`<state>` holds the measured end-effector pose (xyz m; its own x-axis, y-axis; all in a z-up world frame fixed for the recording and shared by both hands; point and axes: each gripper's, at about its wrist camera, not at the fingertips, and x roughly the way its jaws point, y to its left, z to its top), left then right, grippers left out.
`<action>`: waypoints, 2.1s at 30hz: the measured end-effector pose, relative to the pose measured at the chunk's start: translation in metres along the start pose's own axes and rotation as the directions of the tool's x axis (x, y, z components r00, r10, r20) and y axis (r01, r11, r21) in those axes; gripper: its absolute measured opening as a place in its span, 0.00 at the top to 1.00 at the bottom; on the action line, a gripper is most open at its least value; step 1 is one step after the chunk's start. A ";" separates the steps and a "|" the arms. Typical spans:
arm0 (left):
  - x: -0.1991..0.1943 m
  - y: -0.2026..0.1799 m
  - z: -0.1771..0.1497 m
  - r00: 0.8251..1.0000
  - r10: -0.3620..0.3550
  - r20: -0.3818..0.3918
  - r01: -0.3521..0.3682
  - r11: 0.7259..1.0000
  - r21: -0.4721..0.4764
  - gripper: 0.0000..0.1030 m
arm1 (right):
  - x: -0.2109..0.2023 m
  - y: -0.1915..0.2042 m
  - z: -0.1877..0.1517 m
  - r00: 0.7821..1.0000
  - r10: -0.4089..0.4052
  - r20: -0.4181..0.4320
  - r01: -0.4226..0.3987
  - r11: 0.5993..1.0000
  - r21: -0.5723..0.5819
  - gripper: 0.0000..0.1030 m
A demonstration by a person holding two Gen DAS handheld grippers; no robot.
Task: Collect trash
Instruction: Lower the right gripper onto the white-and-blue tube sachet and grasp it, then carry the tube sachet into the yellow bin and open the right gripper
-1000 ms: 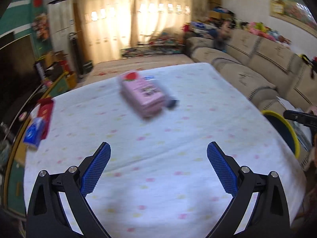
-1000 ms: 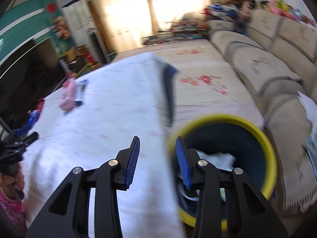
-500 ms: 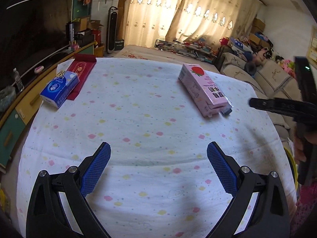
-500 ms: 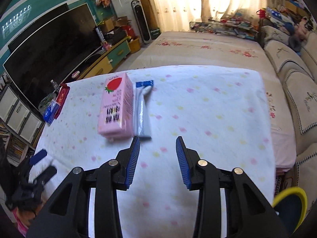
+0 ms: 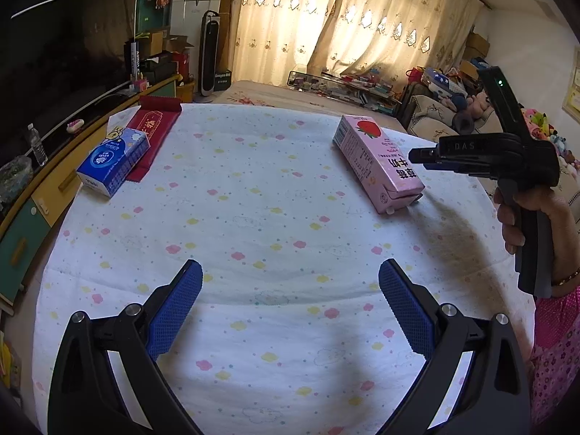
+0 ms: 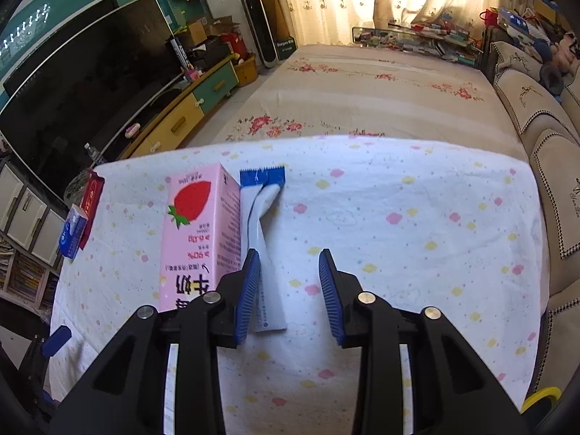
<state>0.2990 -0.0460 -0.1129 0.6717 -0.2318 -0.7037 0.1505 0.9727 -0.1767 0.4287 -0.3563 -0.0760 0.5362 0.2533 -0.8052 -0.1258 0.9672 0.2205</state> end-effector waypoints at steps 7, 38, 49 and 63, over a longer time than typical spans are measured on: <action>0.001 -0.001 -0.001 1.000 -0.004 -0.008 0.004 1.000 0.005 0.07 | 0.011 0.009 -0.002 1.000 0.018 -0.015 -0.019 1.000 -0.013 0.68; -0.005 -0.014 -0.007 0.999 -0.035 -0.003 0.036 0.999 0.040 0.07 | -0.071 -0.012 -0.039 0.994 -0.023 0.106 0.024 1.000 -0.005 0.88; -0.014 -0.029 -0.012 0.998 -0.057 0.022 0.055 0.994 0.092 0.07 | -0.189 -0.154 -0.183 0.950 -0.285 0.128 0.248 0.936 0.248 0.87; -0.008 -0.035 -0.014 1.000 -0.023 0.017 0.021 0.992 0.122 0.06 | -0.167 -0.247 -0.281 0.923 -0.384 -0.026 0.348 0.805 0.479 0.68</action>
<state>0.2777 -0.0782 -0.1107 0.6802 -0.2537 -0.6878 0.2515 0.9620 -0.1062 0.1355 -0.6333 -0.1504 0.5217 -0.1370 -0.8421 0.4856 0.8592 0.1611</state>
